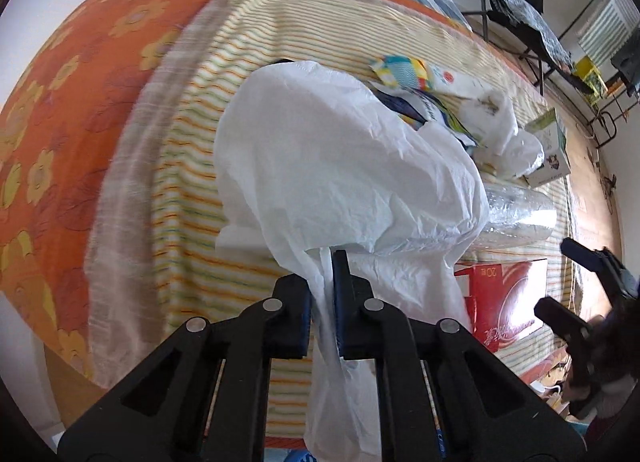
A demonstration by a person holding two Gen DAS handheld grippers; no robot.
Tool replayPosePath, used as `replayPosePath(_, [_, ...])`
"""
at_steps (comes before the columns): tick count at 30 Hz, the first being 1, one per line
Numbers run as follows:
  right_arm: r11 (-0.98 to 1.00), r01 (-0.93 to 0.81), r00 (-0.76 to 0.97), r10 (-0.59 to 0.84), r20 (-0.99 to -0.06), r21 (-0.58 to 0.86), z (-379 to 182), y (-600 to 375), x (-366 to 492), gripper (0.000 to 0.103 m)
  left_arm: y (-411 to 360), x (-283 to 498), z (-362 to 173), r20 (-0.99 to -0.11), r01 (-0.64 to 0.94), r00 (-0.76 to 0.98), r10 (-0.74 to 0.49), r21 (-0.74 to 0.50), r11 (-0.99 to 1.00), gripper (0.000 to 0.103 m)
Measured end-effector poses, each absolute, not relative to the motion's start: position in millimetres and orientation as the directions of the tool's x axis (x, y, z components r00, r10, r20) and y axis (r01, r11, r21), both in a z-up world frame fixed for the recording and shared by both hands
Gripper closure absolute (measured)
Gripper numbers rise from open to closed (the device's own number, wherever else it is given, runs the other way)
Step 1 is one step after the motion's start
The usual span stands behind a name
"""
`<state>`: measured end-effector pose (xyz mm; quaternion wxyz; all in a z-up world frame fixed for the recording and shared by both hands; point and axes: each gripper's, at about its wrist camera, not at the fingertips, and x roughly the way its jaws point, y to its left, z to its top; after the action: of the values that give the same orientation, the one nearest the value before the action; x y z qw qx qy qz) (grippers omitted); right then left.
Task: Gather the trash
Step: 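Lift the white bag with the left tool while the right tool grasps the red medicine box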
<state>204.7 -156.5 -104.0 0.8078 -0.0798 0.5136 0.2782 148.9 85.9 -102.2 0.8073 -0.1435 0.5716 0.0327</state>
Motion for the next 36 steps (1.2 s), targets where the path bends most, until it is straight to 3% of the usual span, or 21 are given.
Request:
replayPosePath(10, [0.836,-0.424,0.18,0.453,-0.873,0.347,-130,-164,224,0.001,127,127,-79,-0.912,-0.262,0.401,-0.089,-0.207,0.943,0.096])
replayPosePath(15, [0.791,-0.476,0.115,0.488,-0.865,0.384,-127,-162,208,0.001,139,117,-67,-0.899,-0.277,0.431,-0.076,-0.212,0.937,0.096])
replayPosePath(19, [0.754,-0.595,0.121,0.426,-0.897,0.278,-125,-146,182,0.001,146,108,-60,-0.89,-0.289,0.449,-0.076,-0.225,0.93,0.096])
replayPosePath(24, [0.709,-0.705,0.236,0.25,-0.939,0.012,-133,-113,155,0.001,139,97,-55,-0.885,-0.266,0.463,-0.05,-0.192,0.945,0.097])
replayPosePath(27, [0.692,-0.717,0.278,0.175,-0.945,-0.083,-138,-100,150,0.013,131,90,-52,-0.881,-0.238,0.471,-0.041,-0.171,0.956,0.097])
replayPosePath(36, [0.695,-0.715,0.305,0.21,-0.929,-0.077,-125,-117,132,0.023,112,65,-38,-0.859,-0.162,0.51,-0.037,-0.138,0.977,0.098])
